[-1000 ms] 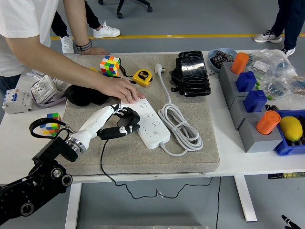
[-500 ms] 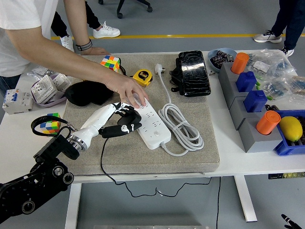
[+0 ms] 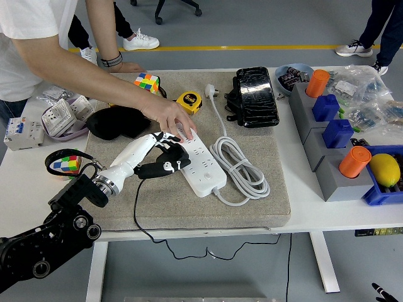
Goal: Put the plug near the board,insert it into the board,press the button,pull the plug out
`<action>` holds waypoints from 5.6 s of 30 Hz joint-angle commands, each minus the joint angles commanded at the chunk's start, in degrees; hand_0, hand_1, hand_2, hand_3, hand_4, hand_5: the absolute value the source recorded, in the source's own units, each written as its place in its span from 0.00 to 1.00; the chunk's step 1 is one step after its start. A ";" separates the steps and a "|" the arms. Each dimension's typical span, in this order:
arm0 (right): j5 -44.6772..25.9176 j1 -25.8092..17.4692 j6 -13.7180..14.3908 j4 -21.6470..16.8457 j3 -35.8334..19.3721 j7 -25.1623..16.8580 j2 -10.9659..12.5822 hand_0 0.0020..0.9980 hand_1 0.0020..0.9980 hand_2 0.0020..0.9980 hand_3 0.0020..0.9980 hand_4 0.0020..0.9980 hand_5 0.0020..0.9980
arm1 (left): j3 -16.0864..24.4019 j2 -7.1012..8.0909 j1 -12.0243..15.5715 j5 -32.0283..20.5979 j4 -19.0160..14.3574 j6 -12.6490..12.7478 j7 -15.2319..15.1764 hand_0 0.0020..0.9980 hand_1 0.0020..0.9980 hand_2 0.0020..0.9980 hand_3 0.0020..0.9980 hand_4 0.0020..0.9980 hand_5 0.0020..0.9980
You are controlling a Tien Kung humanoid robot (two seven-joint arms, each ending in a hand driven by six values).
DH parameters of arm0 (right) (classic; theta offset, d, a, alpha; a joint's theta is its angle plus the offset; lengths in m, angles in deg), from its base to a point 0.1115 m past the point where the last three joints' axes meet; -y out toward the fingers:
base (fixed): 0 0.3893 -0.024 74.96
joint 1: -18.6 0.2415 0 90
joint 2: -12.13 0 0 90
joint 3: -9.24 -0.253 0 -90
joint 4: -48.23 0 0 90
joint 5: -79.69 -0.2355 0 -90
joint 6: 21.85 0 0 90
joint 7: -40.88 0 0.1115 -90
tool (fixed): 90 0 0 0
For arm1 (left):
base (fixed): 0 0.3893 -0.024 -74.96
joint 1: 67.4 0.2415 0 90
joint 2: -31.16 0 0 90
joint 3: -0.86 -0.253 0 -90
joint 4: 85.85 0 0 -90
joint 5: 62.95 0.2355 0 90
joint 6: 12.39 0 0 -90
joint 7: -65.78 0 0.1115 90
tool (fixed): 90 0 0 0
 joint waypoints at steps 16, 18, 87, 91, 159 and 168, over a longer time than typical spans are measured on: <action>0.62 -0.04 0.06 -0.33 -0.68 -0.08 -0.02 0.57 0.64 0.62 0.55 0.96 0.53 | -0.04 -0.70 -1.16 -0.19 0.28 -0.05 0.06 0.72 0.70 0.70 0.75 0.96 0.75; 0.60 -0.07 0.08 -0.29 -0.76 -0.10 -0.01 0.57 0.64 0.62 0.55 0.96 0.53 | 0.22 -0.68 -1.04 -0.16 0.19 -0.02 0.02 0.72 0.70 0.70 0.75 0.96 0.75; 0.37 0.51 0.01 -0.46 0.84 -0.07 0.49 0.57 0.64 0.62 0.55 0.96 0.53 | 9.17 2.50 4.86 -10.00 -17.40 -16.29 20.41 0.05 0.09 0.14 0.77 0.78 0.00; 0.39 0.43 0.01 -0.48 0.87 -0.08 0.52 0.57 0.64 0.62 0.55 0.96 0.53 | 9.11 2.55 4.83 -9.29 -17.05 -18.76 23.45 0.05 0.09 0.14 0.74 0.78 0.00; 1.09 -0.08 0.14 -0.80 -1.10 -0.17 0.30 0.57 0.64 0.62 0.55 0.96 0.53 | 1.63 1.29 -0.15 -11.92 -11.58 -23.26 28.45 0.06 0.10 0.15 0.74 0.77 0.00; 1.12 -0.10 0.13 -0.81 -1.10 -0.18 0.23 0.57 0.64 0.62 0.55 0.96 0.53 | 2.10 1.30 0.04 -11.84 -11.92 -22.93 28.06 0.06 0.10 0.15 0.74 0.77 0.00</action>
